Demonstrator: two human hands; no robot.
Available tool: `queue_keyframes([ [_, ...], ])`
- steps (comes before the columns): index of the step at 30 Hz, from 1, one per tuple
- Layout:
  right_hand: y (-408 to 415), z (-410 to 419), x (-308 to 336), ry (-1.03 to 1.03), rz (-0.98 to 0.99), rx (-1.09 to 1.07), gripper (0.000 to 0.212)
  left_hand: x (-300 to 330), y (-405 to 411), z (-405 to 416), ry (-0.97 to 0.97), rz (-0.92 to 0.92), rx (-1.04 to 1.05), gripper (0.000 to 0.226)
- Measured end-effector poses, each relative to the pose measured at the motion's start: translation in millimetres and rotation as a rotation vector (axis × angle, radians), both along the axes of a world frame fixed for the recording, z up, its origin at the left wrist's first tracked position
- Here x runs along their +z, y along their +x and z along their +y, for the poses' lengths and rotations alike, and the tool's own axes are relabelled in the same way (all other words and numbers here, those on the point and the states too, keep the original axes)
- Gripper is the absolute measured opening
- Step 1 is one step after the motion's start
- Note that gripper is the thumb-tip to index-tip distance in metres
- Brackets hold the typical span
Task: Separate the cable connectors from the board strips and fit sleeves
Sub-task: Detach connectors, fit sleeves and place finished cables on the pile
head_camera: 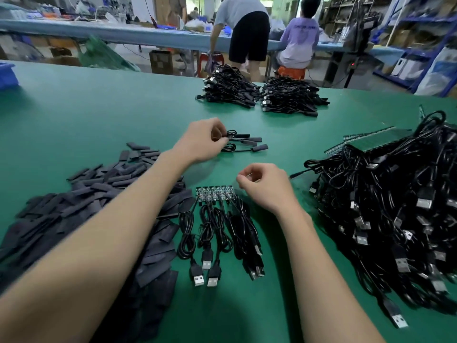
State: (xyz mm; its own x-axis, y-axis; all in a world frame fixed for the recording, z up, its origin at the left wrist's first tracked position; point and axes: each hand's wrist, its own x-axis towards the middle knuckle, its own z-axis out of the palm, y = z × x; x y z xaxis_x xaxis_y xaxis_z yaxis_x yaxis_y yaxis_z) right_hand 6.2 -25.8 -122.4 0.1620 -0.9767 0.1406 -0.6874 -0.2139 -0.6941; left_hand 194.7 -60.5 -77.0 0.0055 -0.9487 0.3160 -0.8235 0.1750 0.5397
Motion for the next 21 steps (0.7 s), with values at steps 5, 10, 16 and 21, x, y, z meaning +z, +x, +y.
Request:
queue_keyframes([
  [5,-1.4,4.8,3.8,0.036,0.110,0.064,0.010,-9.2,-4.2,66.7,0.195,-0.229,-0.036,0.016],
  [10,-3.2,6.1,6.1,-0.004,0.058,0.061,0.013,-11.2,-10.0,71.0,0.358,-0.290,-0.087,0.019],
  [16,-1.7,6.7,5.6,0.027,-0.108,0.118,0.024,-11.3,0.6,66.0,0.323,-0.018,-0.142,0.008],
  [21,-2.5,8.4,12.0,0.026,-0.305,0.199,0.028,-3.2,3.9,67.7,0.291,0.169,-0.261,0.012],
])
